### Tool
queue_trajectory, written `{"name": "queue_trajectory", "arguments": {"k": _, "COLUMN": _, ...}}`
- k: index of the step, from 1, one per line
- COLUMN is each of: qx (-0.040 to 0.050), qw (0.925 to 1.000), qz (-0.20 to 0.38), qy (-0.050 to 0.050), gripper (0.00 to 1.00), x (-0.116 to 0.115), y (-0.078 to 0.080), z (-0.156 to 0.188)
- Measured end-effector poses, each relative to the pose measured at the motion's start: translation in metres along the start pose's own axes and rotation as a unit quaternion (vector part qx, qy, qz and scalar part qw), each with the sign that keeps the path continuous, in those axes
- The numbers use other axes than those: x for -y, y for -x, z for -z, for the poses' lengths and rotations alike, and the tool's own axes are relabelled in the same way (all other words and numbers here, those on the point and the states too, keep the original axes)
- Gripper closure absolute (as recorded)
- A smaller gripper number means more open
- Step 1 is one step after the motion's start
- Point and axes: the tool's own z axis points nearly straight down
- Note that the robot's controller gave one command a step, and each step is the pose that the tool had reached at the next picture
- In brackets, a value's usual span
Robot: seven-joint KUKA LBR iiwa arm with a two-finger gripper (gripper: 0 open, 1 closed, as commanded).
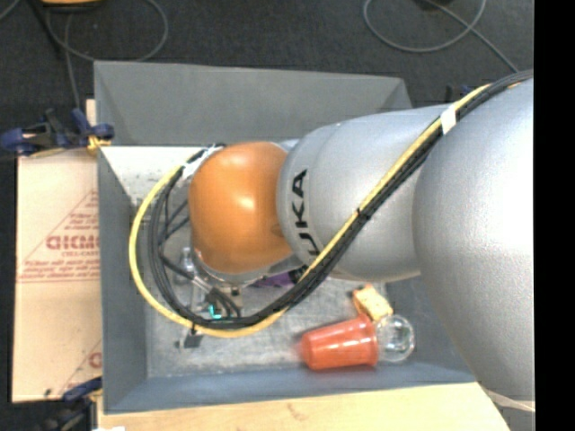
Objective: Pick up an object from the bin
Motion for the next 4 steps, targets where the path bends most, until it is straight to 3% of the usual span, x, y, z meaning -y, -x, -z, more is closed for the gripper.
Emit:
{"name": "queue_trajectory", "arguments": {"k": 1, "qx": 0.0037, "qw": 1.0000, "qz": -0.002, "qy": 0.001, "gripper": 0.00, "x": 0.001, "y": 0.002, "z": 0.004}}
{"name": "queue_trajectory", "arguments": {"k": 2, "qx": 0.0064, "qw": 0.9989, "qz": 0.045, "qy": 0.002, "gripper": 0.00, "x": 0.014, "y": -0.003, "z": -0.015}}
{"name": "queue_trajectory", "arguments": {"k": 3, "qx": 0.0035, "qw": 0.9977, "qz": 0.068, "qy": 0.000, "gripper": 0.00, "x": 0.017, "y": -0.014, "z": -0.043}}
{"name": "queue_trajectory", "arguments": {"k": 4, "qx": 0.0029, "qw": 0.9908, "qz": 0.135, "qy": 0.000, "gripper": 0.00, "x": 0.039, "y": -0.016, "z": -0.048}}
